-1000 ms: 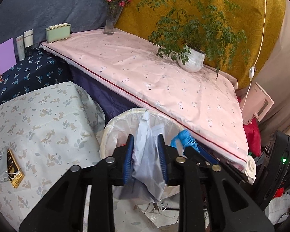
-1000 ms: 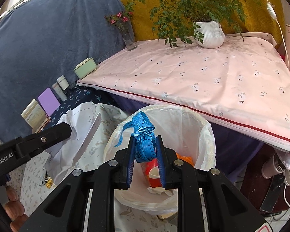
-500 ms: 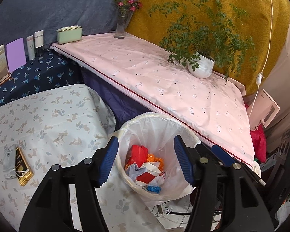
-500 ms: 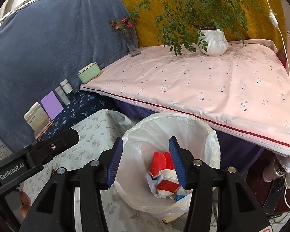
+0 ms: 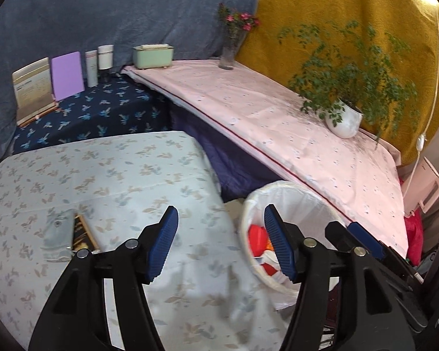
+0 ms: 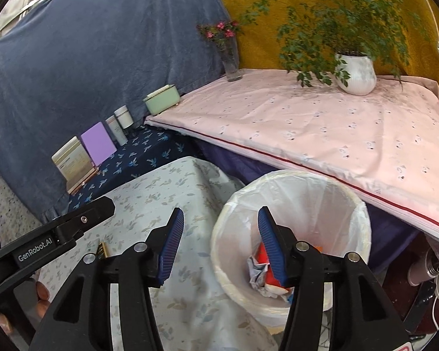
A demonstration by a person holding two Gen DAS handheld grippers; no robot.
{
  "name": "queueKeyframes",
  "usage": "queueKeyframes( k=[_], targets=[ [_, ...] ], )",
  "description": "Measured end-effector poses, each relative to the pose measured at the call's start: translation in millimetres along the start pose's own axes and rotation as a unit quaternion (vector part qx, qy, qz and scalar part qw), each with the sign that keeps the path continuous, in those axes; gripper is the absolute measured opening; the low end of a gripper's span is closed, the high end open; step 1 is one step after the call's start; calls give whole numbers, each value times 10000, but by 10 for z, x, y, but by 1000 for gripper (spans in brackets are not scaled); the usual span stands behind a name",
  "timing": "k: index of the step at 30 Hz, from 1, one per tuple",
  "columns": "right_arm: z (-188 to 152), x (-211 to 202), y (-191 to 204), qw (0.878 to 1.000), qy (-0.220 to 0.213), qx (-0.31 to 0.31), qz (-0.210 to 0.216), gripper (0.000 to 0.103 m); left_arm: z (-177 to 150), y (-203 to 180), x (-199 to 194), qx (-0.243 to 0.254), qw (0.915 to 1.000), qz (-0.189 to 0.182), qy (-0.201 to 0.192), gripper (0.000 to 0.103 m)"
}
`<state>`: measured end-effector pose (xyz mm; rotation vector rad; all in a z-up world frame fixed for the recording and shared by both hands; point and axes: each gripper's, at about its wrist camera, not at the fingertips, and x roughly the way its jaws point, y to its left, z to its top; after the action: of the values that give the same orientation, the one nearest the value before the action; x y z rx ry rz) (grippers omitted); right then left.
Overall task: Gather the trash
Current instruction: 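Move both tools back to the grey pouch and gold box, then grasp the grey pouch with the left tool while the right tool grasps the gold box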
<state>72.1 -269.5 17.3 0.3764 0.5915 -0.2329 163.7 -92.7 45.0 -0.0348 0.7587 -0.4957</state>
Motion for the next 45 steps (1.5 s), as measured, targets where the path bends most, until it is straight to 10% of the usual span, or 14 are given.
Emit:
queueKeyframes(
  k=[32,45],
  targets=[
    [-692,879,1751,9844,1076,-1150,787,52,-505,2032,-25,-1243,9833,1263,422,59],
    [-953,1278,1964,9773,1508,-1264,786,52,-644,2336,444,-1497,9770,1177,956,84]
  ],
)
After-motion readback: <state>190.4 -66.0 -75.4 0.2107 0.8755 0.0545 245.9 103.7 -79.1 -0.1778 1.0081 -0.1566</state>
